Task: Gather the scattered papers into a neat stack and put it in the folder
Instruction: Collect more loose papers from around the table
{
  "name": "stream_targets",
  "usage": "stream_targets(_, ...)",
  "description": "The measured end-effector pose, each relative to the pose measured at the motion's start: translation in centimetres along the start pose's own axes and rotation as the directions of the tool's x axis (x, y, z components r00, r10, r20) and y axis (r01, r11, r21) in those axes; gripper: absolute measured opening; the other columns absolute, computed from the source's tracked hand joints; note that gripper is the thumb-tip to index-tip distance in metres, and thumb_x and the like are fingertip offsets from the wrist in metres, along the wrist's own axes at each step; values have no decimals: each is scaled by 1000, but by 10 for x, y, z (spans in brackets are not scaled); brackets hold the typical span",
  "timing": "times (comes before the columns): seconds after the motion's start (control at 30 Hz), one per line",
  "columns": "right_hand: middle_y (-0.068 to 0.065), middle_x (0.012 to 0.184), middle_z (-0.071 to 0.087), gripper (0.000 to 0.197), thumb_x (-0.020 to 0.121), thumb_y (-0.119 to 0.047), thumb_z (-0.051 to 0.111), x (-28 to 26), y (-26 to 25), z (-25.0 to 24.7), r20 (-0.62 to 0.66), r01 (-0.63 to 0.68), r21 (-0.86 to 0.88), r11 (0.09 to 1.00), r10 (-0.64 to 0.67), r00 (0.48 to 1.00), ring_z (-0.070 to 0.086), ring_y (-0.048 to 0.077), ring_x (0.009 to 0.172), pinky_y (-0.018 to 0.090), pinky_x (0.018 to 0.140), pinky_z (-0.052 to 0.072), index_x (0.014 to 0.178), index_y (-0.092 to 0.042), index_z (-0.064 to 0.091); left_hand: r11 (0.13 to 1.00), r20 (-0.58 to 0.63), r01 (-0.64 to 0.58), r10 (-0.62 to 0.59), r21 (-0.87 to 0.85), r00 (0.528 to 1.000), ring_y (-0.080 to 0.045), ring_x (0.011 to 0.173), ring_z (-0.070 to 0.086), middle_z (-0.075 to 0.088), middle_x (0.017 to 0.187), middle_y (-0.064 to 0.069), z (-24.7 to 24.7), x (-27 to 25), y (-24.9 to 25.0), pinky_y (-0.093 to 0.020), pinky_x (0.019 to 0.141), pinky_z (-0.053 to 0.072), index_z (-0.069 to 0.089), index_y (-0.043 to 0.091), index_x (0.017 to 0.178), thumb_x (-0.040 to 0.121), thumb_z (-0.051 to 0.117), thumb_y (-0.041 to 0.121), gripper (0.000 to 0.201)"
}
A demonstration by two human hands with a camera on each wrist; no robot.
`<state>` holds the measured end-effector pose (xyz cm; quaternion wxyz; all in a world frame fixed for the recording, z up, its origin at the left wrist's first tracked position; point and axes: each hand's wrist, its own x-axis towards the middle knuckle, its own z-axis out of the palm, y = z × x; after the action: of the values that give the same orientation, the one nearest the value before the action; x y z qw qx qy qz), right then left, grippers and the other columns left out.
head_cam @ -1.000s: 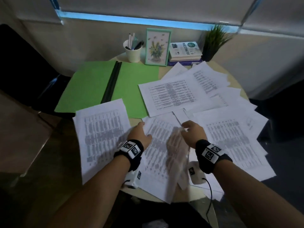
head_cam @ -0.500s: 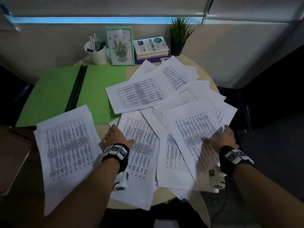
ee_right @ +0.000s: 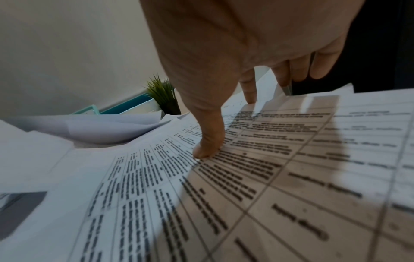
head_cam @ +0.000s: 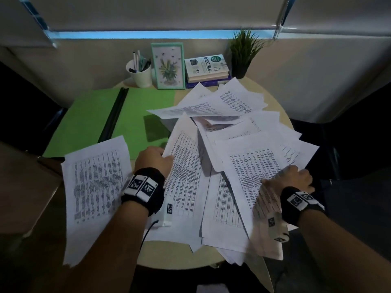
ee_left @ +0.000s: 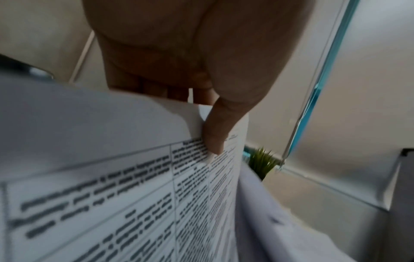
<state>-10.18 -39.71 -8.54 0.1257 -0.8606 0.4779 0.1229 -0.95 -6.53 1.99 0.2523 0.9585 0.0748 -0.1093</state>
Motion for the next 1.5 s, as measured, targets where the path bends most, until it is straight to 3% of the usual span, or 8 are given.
stream_targets(0.23,19,154,13,91,55,-53,87,-9,-5,6,-44,56,42,998,-54,998,10,38,143,59,111,23,124,-15,43,997,-76,-72,71,-12,995,-19,64,60,65,72,-1,-52,-24,36,-23,55,44,73,12,93,88,66,36,25)
stream_targets(0.53,22,159,-15,119,59,-74,73,-35,-21,3,-66,217,-15,976,-217,974,-15,38,147,60,115,7,148,-15,20,955,-274,-216,156,-201,949,-5,64,59,64,73,8,-127,-47,48,-19,54,38,75,16,99,79,74,44,34)
stream_targets(0.63,15,162,6,71,87,-63,50,-46,-39,-7,-258,503,9,865,-484,836,4,30,150,55,115,12,142,-21,35,901,-227,-214,134,-377,965,-5,65,60,66,76,8,-127,-43,45,-16,53,40,73,15,92,86,66,45,30)
stream_targets(0.73,3,140,53,53,94,-61,42,-64,-72,-35,-80,562,453,692,-596,799,51,19,127,42,109,33,130,-23,53,823,-169,-158,76,-545,983,-11,67,59,66,76,5,-117,-40,38,-18,54,42,67,18,80,93,59,41,28)
stream_targets(0.97,-17,131,53,52,94,-47,53,-112,-132,-85,-48,448,853,268,-813,580,55,-3,112,18,92,41,140,-22,44,802,-67,-128,110,-583,992,-12,80,59,62,84,11,-103,-35,13,-24,65,42,64,19,100,97,55,28,13)
stream_targets(1.13,5,113,71,42,83,-13,75,-113,-151,-84,-161,368,924,106,-765,624,69,19,102,37,88,56,122,-6,60,700,-130,-197,148,-687,980,-13,104,64,68,101,10,-108,-32,-1,-37,93,49,66,26,103,91,62,5,25)
stream_targets(1.37,-8,99,74,24,85,-1,69,-115,-151,-94,-301,452,891,32,-704,643,70,14,96,28,85,56,105,-13,66,723,-314,-319,148,-613,938,-4,66,60,63,69,13,-91,-29,-2,-23,71,43,62,10,70,88,68,15,20)
stream_targets(1.5,-1,103,70,27,85,-10,72,-110,-138,-92,-350,551,829,94,-681,643,67,11,95,18,81,53,109,-10,60,675,-285,-297,133,-675,949,-17,100,64,68,107,-3,-67,-24,0,-24,84,50,64,6,111,85,71,10,28)
